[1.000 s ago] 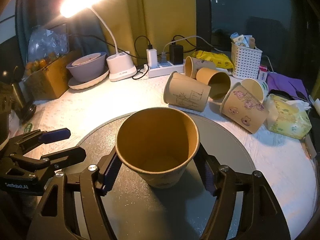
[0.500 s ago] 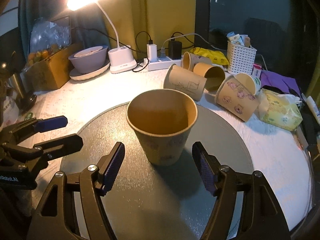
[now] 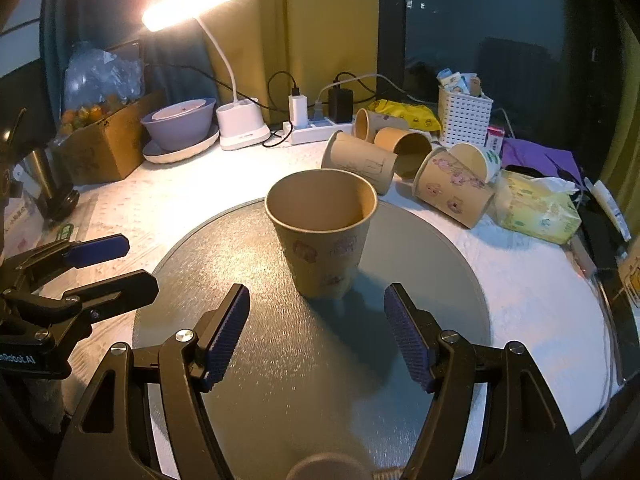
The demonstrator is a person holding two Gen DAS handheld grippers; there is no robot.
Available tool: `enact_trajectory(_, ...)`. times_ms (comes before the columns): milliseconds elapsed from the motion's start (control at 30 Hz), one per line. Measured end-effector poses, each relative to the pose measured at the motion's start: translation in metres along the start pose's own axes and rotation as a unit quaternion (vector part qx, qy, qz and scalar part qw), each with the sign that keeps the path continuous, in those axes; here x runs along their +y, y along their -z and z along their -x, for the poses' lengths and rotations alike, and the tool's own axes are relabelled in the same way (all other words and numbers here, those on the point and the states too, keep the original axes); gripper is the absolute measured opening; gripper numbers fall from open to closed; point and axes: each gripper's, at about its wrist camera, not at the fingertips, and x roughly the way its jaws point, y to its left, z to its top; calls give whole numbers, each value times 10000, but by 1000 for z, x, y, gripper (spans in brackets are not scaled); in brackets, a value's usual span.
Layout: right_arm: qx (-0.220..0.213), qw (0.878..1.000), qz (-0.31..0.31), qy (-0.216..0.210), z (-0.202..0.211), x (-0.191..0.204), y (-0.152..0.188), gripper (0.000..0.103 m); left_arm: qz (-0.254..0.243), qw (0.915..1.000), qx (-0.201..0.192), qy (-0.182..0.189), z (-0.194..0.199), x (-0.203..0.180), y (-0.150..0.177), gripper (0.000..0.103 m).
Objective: Flip cup upright
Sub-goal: 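Lower the upright cup onto the grey mat with the right gripper, then open the right gripper and withdraw it from the cup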
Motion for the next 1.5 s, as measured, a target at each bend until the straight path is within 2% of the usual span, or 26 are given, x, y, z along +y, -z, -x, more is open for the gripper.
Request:
enact_trajectory(633, -375, 9991, -90, 199, 56, -1, 18, 73, -249, 9991, -327, 53, 45, -24, 11, 83)
enact_trajectory(1367, -1021, 9938, -110, 421, 129, -4, 18, 73, -663, 9918, -1063, 236, 101, -48, 3, 83)
enact_trajectory(1400, -1042, 9936, -117, 428, 132, -4, 18, 73, -684, 9913, -1096, 250, 104, -49, 3, 83)
enact_trajectory(1500, -1128, 9927, -164, 403, 142, -4, 16, 73, -728, 9897, -1202, 286, 112, -51, 2, 94)
